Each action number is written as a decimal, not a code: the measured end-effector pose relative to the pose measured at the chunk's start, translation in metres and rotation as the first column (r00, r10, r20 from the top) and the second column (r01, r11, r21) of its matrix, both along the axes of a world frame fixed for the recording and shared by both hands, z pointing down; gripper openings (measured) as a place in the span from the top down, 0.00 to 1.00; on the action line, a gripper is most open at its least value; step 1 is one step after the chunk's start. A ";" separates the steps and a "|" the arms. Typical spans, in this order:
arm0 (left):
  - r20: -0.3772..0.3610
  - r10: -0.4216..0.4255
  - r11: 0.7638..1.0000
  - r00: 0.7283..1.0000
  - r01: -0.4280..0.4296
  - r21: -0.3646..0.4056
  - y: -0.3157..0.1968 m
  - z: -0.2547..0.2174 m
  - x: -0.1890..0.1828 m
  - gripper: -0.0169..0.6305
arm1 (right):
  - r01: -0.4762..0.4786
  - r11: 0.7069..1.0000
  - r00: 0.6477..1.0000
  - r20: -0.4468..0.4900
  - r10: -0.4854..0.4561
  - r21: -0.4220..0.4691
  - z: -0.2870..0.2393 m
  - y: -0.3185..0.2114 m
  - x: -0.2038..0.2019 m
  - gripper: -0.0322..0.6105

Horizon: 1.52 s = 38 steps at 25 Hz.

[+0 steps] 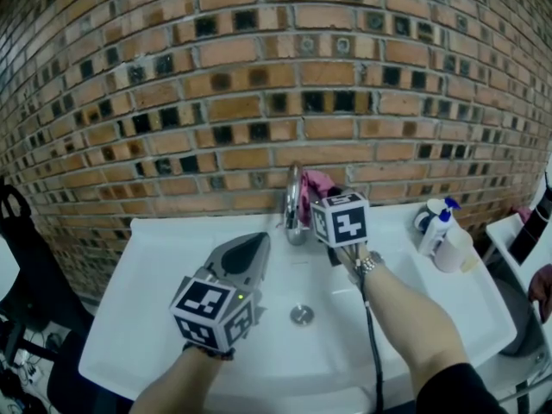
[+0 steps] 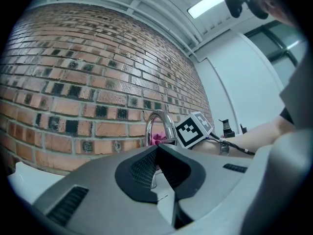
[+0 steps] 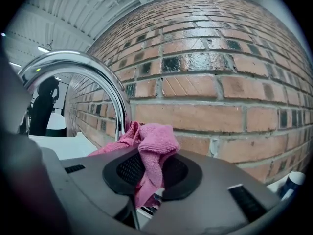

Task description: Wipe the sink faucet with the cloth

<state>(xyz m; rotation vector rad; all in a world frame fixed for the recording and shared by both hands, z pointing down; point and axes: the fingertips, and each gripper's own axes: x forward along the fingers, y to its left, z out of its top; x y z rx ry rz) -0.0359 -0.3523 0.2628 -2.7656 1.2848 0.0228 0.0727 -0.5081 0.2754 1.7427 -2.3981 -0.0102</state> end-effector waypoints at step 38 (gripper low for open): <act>0.008 0.001 1.000 1.000 -0.001 -0.012 0.002 0.008 0.005 0.97 | 0.009 1.000 0.998 -0.064 -0.011 -0.027 0.051 0.042 -0.006 0.83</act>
